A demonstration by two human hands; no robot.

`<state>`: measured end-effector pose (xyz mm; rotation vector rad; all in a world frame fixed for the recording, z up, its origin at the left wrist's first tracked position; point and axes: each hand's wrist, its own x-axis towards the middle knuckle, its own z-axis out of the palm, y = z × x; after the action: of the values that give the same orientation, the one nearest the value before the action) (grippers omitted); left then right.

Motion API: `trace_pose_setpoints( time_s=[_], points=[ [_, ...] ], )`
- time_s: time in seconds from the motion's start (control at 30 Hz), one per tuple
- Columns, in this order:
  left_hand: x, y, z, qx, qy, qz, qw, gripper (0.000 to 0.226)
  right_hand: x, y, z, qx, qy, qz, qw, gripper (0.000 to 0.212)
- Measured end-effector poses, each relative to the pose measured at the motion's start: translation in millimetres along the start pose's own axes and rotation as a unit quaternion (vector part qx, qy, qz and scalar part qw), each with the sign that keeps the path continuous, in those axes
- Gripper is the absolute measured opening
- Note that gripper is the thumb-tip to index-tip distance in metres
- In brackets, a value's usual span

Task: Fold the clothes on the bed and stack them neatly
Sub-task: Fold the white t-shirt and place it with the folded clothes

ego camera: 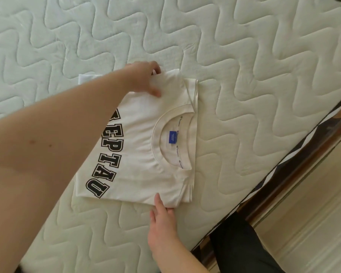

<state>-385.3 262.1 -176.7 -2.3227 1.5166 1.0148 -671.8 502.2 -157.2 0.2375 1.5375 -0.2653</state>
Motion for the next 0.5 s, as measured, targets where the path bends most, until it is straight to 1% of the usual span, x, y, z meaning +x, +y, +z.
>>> trace_pose_setpoints(
  time_s=[0.03, 0.1, 0.17, 0.23, 0.3, 0.37, 0.5],
  points=[
    [0, 3, -3, 0.016, -0.018, 0.002, 1.000, 0.072, -1, -1, 3, 0.012, 0.005, 0.001, 1.000, 0.040],
    [-1, 7, -5, 0.044, -0.035, 0.018, 0.998, 0.057, -3, -7, 9, 0.026, 0.002, -0.001, 1.000, 0.040],
    [-5, 7, -3, 0.036, -0.035, 0.024, 0.998, 0.045, -3, -14, 14, 0.040, 0.006, -0.005, 0.999, 0.037],
    [-10, 4, 1, 0.009, -0.016, 0.029, 0.999, 0.039, -2, -19, 18, 0.046, 0.027, -0.007, 0.999, 0.037],
    [-17, 1, 3, -0.027, 0.004, 0.028, 0.999, 0.037, -5, -20, 19, 0.050, 0.036, -0.005, 0.998, 0.039],
    [-26, -1, 1, -0.055, 0.013, 0.023, 0.998, 0.037, -6, -18, 18, 0.066, 0.024, -0.007, 0.997, 0.041],
    [-51, -4, -5, -0.095, 0.008, -0.008, 0.995, 0.038, -4, -28, 14, 0.065, -0.042, -0.035, 0.996, 0.039]
  ],
)
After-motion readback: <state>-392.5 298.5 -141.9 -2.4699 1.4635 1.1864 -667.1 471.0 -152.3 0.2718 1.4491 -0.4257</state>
